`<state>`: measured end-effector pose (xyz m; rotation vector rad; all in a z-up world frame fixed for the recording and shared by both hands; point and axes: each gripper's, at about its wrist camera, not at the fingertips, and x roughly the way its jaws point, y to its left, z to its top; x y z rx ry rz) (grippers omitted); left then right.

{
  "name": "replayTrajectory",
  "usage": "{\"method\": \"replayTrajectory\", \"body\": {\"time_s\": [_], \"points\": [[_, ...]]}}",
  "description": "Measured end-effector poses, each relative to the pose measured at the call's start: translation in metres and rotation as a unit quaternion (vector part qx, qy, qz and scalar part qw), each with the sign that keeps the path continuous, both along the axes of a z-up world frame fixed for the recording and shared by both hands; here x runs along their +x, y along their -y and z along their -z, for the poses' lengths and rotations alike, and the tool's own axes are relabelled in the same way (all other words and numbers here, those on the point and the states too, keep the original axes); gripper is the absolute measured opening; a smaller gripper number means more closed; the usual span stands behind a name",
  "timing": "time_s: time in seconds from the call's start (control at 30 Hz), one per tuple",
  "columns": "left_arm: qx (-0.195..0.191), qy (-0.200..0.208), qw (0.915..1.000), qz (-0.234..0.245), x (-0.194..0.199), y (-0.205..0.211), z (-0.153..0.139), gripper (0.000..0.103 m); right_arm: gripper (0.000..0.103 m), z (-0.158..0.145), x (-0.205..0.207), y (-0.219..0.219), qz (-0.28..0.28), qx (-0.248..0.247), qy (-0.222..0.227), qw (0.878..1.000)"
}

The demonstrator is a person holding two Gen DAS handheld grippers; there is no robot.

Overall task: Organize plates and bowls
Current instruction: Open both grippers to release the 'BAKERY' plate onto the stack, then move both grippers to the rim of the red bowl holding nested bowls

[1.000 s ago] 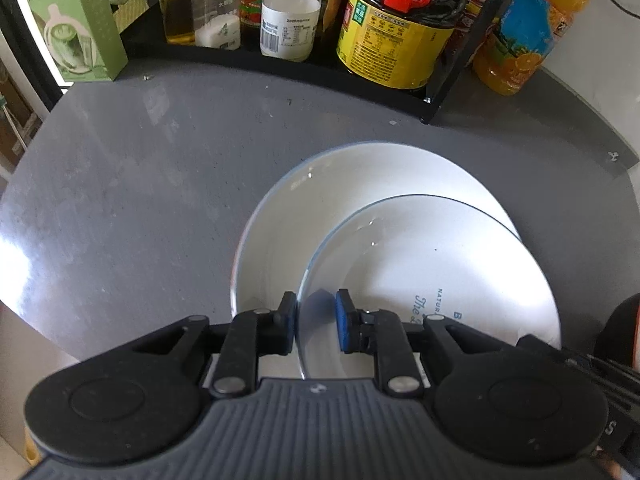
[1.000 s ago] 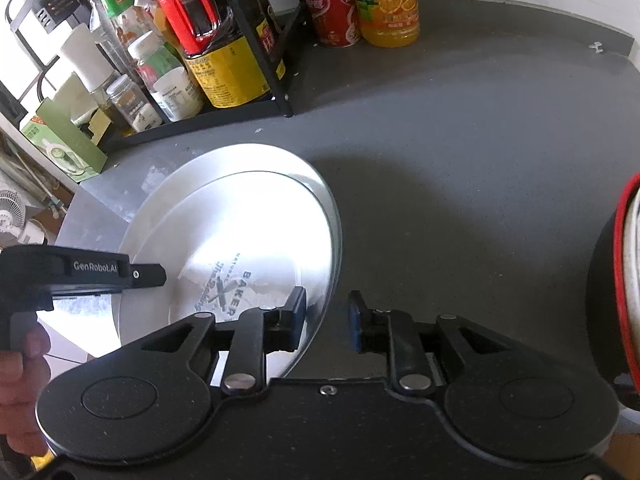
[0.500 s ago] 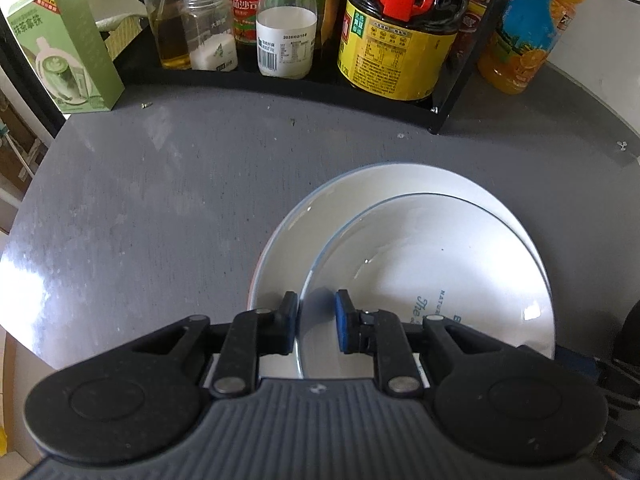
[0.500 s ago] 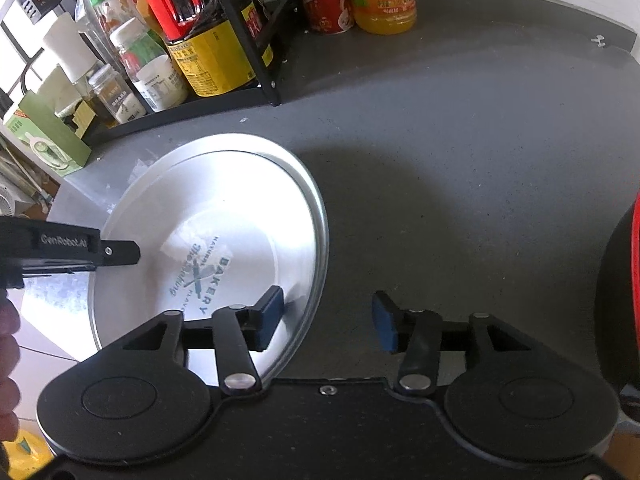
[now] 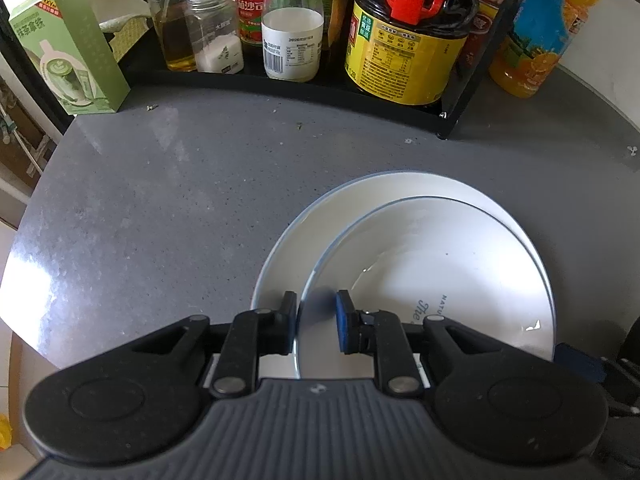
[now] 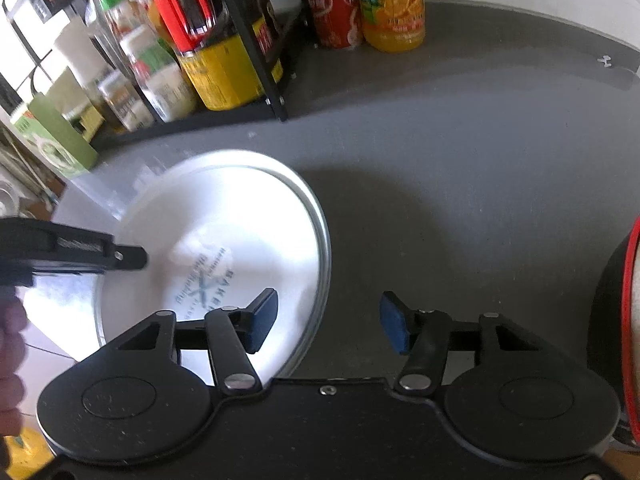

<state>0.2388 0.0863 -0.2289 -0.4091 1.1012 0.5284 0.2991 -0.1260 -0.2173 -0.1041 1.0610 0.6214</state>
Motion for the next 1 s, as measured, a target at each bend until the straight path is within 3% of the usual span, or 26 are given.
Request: {"method": "replayTrajectory", "body": {"time_s": [0.37,0.63,0.87,1.0], "points": [[0.029,-0.022,0.9991,0.019,0.000,0.010,-0.001,0.020,0.053,-0.017,-0.007,0.022,0.019,0.030,0.010,0.999],[0.047,-0.005,0.9988,0.015,-0.014,0.015,-0.017,0.052,0.053,-0.029,-0.016,0.034,0.030,0.046,0.021,0.998],[0.047,0.002,0.9988,0.011,-0.030,0.018,-0.031,0.055,0.053,-0.044,-0.028,0.052,0.044,0.067,0.035,0.996],[0.026,0.012,0.9996,0.006,-0.040,0.023,-0.042,0.060,0.054,-0.054,-0.034,0.070,0.059,0.082,0.038,0.994]]}}
